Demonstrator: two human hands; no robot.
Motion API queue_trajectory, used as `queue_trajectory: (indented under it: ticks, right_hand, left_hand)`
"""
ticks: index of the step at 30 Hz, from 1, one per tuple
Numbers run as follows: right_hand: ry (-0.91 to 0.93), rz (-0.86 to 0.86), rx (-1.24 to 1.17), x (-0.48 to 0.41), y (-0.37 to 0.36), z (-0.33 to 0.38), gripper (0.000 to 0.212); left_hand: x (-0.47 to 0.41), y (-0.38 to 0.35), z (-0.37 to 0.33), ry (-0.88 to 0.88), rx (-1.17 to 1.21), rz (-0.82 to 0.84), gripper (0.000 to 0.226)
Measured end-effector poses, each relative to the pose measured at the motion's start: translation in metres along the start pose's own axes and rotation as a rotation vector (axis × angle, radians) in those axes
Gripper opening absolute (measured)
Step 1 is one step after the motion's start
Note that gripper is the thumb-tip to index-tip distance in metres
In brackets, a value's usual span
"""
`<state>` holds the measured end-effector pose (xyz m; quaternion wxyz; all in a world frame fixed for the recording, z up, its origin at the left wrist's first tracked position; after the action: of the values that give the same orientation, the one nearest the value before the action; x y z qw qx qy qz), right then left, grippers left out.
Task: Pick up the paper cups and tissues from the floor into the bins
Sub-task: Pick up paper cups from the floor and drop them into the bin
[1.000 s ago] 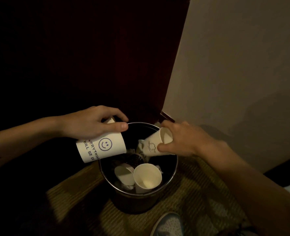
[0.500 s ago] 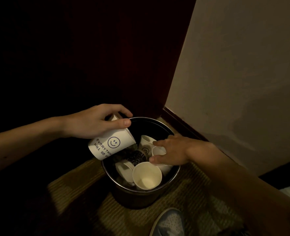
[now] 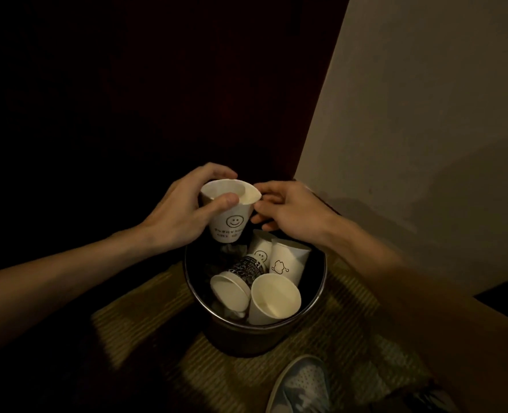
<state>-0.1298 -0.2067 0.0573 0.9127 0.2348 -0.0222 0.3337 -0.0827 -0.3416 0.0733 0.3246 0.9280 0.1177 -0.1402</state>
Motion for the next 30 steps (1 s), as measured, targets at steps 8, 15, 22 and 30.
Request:
queue_trajectory:
  ticks: [8,15,22,30]
  right_hand:
    - [-0.081,0.032,0.336,-0.014,-0.011,-0.040,0.028]
    - [-0.181,0.179,0.489,-0.015,-0.041,-0.069,0.019]
    - [-0.070,-0.003,0.445,0.008,-0.007,-0.038,0.031]
    - [-0.014,-0.251,0.563,0.127,0.125,0.006,0.032]
  left_hand:
    - [0.015,-0.057,0.035,0.021,-0.280,0.221,0.068]
    - [0.028,-0.077,0.058,-0.022,-0.566,0.407,0.103]
    - [0.013,-0.069,0.049,0.021,-0.369,0.491,0.067]
    - [-0.042,-0.050,-0.114,-0.240,-0.160,0.275,0.041]
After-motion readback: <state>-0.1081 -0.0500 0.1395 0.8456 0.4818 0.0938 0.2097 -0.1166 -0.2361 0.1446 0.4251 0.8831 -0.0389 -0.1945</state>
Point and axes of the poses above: each hand's wrist, its own x-axis away from the middle knuckle, its own y-axis out of the back of the hand, z = x × y, the point moved 10 cm from there along -x, towards the middle knuckle, and after that the axes turned 3 degrees about -z, right-handed, at the moved point
